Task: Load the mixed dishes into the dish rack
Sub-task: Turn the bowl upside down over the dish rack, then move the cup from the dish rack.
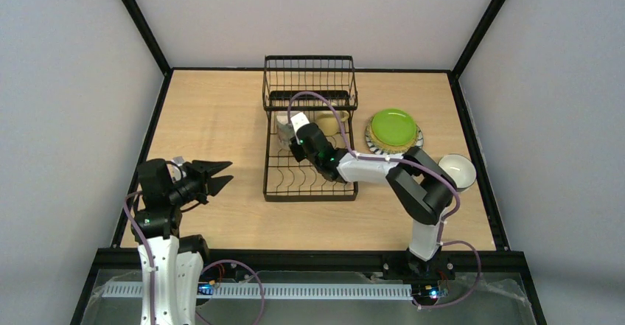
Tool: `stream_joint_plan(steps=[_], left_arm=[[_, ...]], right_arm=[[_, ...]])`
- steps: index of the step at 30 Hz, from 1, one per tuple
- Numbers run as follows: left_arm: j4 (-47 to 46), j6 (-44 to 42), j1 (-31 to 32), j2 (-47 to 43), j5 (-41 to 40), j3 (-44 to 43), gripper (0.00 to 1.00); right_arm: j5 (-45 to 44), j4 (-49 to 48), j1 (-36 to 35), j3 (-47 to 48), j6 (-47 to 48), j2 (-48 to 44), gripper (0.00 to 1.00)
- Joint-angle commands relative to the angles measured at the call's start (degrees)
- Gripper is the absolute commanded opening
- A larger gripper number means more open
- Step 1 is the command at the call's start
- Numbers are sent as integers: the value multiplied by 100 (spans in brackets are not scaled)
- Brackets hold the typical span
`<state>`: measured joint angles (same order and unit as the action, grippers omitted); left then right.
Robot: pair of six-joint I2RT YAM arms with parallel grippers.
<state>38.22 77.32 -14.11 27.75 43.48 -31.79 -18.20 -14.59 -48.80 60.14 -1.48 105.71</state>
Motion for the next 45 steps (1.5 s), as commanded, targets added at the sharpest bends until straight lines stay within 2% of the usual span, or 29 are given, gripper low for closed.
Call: stream_joint_plan(steps=[1,3,10,17,21,28,34,36,38,42,45], left_arm=[[99,-68,-2,22,16,53,90],[103,-81,-4,38,7,50,90],[133,-185,0,44,-95,-13,90],[128,-713,-4,278,-475,-173,84],[165,-1252,-4,329,-1040,-226,79],[835,-2300,-4,411,-2376,-333,79],[823,-2663,183,701,-3214,-904,78],[603,-2671,550,801,-3602,-1007,78],[297,-2640,1215,995,-4204,-1109,78],[-345,-2662,3275,1813,-5925,-1515,79],[-763,-2950,4615,2835,-6820,-2043,79]], right_arm=[[-180,-466,75,274,-20,72,71],[-181,-451,94,300,-4,64,76],[-202,-390,114,332,48,-102,81],[-179,-209,114,57,-111,-654,83],[-122,-28,113,-94,-58,-1071,83],[27,453,115,-167,50,-1890,84],[-166,690,113,-311,-36,-2382,86],[-316,763,111,-302,-158,-2440,87],[-519,834,111,-285,-326,-2521,87],[-831,932,124,-245,-608,-2730,89],[-927,1107,215,-93,-763,-2757,89]])
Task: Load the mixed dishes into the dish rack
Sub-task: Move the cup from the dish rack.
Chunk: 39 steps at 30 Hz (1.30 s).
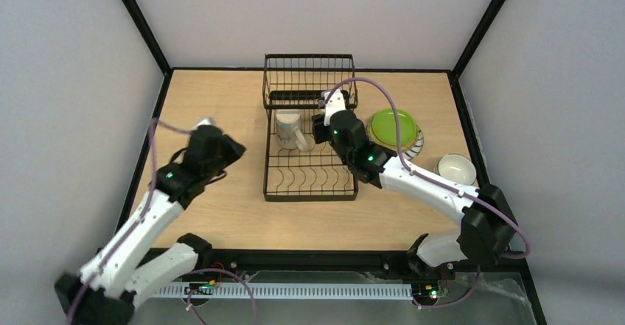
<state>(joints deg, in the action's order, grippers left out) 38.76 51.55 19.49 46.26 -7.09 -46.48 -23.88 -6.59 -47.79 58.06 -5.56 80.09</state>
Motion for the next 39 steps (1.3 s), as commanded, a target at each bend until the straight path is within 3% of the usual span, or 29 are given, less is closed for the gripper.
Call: stream_joint_plan(steps=[1,5,15,26,39], left_arm=[[-884,-500,1581,1342,-1985,-821,80],[-1254,-768,2366,2286,-2649,-1093,80],[-3651,-1302,2740,3203,-3042,-120,80],[-5330,-1729,2720,4516,-3583,16,80],[-5937,-1652,2039,5302,-3232,-159,81]], right_arm=[[-370,382,153,163,-418,-198,89],[-330,529,345,173,-581,-304,89],[-602,544,450,-54,-555,-719,89],[-654,172,446,98,-488,-577,89],[-808,-395,454,241,-214,-129,89]])
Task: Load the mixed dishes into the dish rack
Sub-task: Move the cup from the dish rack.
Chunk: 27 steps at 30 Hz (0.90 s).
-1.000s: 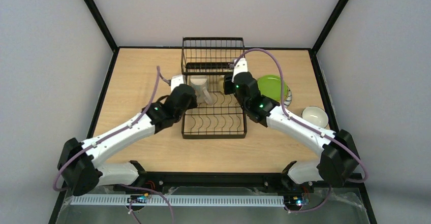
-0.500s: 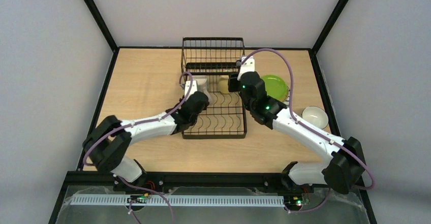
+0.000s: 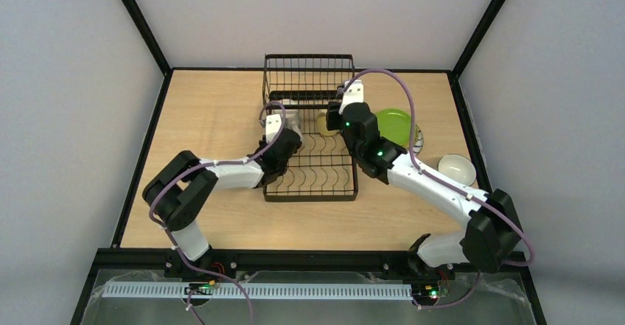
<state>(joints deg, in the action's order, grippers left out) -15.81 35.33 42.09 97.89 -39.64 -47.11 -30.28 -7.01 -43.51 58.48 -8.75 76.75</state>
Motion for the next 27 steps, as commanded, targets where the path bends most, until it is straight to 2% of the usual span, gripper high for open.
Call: stream_joint_plan(steps=[1,27], left_arm=[[-484,-58,-260,176,63,-171,81],[-191,-224,-585,1499,1231,-1763,82]], right_arm=[[-185,-387,25,218,117,254,89],[-567,-948,371,35,207,693,89]])
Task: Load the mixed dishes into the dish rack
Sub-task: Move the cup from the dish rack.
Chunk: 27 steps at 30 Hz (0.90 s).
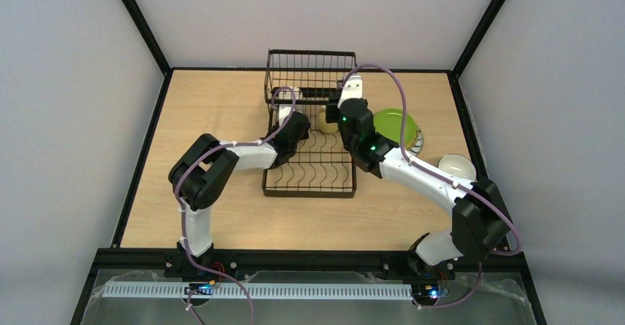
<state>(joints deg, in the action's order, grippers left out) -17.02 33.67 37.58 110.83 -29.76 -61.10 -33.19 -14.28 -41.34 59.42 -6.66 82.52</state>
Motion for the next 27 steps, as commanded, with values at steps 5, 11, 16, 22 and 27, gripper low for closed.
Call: stream_joint_plan(steps=[5,11,16,22,27], left_arm=[[101,-29,-146,413,356,-668,82],[214,303,-126,399,506,-610,82],[266,464,99,144,414,-318,81],[390,703,397,-291,216,128,82],[249,822,584,-633,118,587,81]], right_arm=[[-293,-394,188,-149,114,134,89],[-241,-310,187,-187,267,-91,89],[-25,-79,180,-366,372,-417,89],[300,122,82,-780,852,-707,87],[604,294,-45,-1178,1019,-628,86]])
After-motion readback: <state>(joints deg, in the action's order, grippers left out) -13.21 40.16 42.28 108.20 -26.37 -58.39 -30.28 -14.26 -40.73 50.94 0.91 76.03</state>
